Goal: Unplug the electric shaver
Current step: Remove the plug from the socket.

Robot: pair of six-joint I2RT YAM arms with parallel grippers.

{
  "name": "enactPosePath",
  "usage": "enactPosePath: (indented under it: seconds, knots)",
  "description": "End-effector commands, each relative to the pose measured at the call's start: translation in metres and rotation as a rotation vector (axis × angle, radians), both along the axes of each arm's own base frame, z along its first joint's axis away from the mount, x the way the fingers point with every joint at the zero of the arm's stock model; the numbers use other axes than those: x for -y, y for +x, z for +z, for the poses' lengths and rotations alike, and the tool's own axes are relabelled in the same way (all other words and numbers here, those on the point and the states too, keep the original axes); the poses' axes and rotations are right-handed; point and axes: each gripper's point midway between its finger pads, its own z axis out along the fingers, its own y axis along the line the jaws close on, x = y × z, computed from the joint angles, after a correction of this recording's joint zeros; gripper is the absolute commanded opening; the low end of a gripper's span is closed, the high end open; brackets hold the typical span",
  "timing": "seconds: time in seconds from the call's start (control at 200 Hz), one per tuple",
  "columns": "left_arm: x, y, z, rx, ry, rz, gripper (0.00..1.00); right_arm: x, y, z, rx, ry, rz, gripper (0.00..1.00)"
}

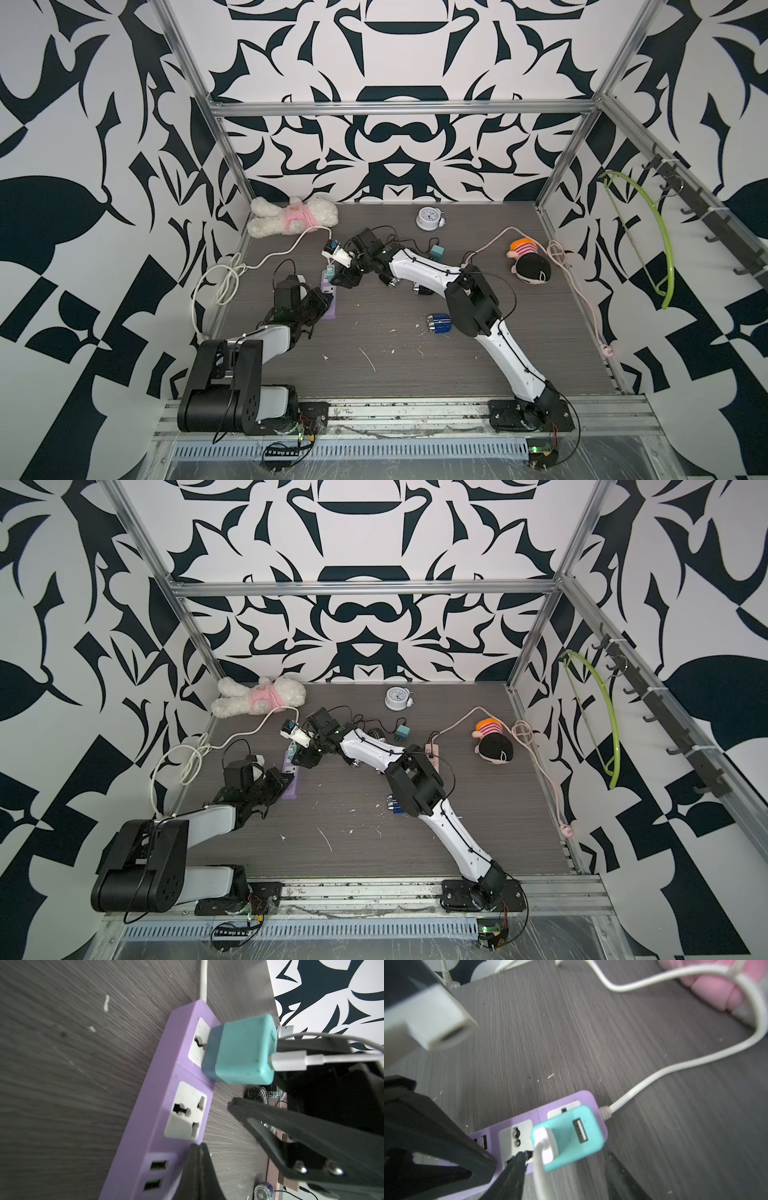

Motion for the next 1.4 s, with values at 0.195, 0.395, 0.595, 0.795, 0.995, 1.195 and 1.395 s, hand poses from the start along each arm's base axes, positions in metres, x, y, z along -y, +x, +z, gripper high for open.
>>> enactPosePath:
  seconds: [0.195, 0.395, 0.595, 0.795, 0.995, 1.195, 1.395]
  knots:
    - [-0.003, -0.02, -0.03, -0.124, 0.016, 0.001, 0.0, -0.019, -0.001, 0.035, 0.068, 0.084, 0.088, 0.64]
    - [-0.003, -0.019, -0.031, -0.129, 0.015, 0.001, 0.0, -0.023, -0.004, 0.026, 0.035, 0.086, 0.113, 0.64]
    - [-0.003, -0.019, -0.031, -0.128, 0.013, 0.0, 0.0, -0.025, -0.002, 0.021, 0.035, 0.07, 0.121, 0.64]
    - [-0.002, -0.018, -0.032, -0.132, 0.013, 0.0, 0.0, -0.026, 0.001, 0.022, 0.045, 0.081, 0.109, 0.61]
    - [-0.002, -0.019, -0.034, -0.135, 0.013, 0.0, 0.0, -0.027, 0.003, 0.026, 0.053, 0.092, 0.098, 0.34]
    - [-0.001, -0.019, -0.037, -0.142, 0.006, -0.002, 0.0, -0.023, 0.0, 0.039, 0.072, 0.112, 0.094, 0.17]
    - [0.0, -0.02, -0.04, -0.146, -0.005, -0.008, 0.0, -0.02, -0.003, 0.063, 0.098, 0.161, 0.084, 0.13]
